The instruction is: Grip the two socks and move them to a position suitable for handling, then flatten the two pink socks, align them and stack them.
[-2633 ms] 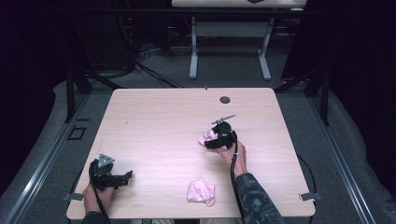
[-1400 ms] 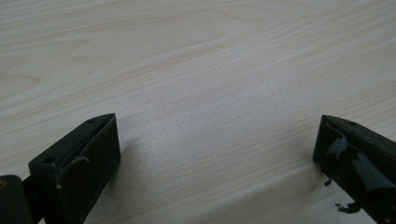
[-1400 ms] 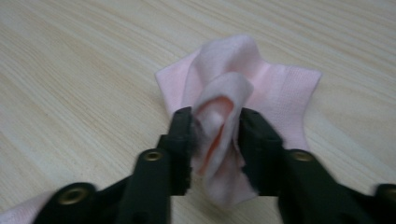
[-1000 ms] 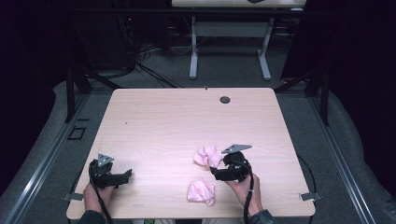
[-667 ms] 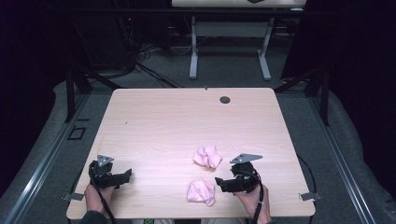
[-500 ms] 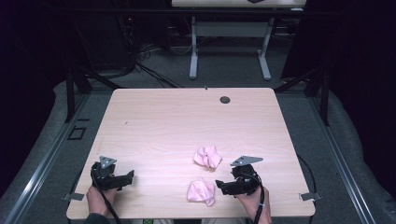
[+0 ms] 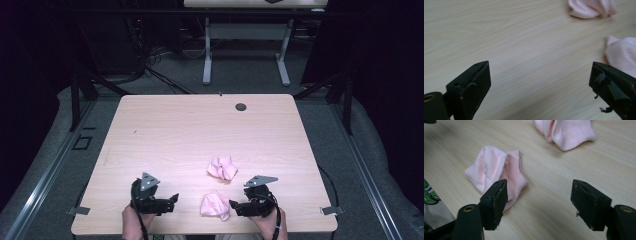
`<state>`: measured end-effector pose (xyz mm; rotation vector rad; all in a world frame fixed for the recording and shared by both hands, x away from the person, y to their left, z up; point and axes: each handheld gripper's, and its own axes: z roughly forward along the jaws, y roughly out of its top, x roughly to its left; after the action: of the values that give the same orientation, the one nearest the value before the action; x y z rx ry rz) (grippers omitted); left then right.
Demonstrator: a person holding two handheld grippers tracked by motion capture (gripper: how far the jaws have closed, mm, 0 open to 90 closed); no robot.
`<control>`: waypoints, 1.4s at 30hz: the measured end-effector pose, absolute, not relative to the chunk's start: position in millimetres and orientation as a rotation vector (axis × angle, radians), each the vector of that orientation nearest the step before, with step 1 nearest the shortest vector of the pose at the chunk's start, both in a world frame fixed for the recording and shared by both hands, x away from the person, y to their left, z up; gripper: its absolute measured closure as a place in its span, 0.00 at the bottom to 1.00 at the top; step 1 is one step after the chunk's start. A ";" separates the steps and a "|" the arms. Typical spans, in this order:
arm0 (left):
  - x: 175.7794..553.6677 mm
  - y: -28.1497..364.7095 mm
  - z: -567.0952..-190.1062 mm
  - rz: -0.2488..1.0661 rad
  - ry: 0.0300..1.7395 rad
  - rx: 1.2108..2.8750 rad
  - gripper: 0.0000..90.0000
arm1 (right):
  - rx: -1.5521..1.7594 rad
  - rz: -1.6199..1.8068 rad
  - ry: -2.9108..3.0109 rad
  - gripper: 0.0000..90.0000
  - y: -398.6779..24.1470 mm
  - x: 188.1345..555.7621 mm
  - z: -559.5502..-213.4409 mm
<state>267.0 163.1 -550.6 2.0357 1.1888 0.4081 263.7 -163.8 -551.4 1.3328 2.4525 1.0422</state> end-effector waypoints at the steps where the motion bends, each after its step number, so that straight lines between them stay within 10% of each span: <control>1: 267.0 163.1 -550.6 0.408 1.189 2.036 0.08 | 1.332 1.038 2.463 0.37 -163.1 263.9 -553.2; 20: 269.3 81.9 -561.5 0.190 0.959 2.165 0.53 | 1.265 1.033 2.553 0.75 -139.2 278.3 -565.2; 29: 272.5 79.8 -566.4 0.183 0.953 2.183 0.95 | 1.246 1.022 2.582 0.93 -137.3 277.8 -570.9; 42: 270.6 104.0 -558.1 0.212 0.968 2.085 0.97 | 1.332 1.073 2.453 0.94 -158.5 273.7 -553.1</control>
<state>270.6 104.0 -558.1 2.0846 0.9675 0.2116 273.7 -158.5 -553.1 1.3315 2.4532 1.0726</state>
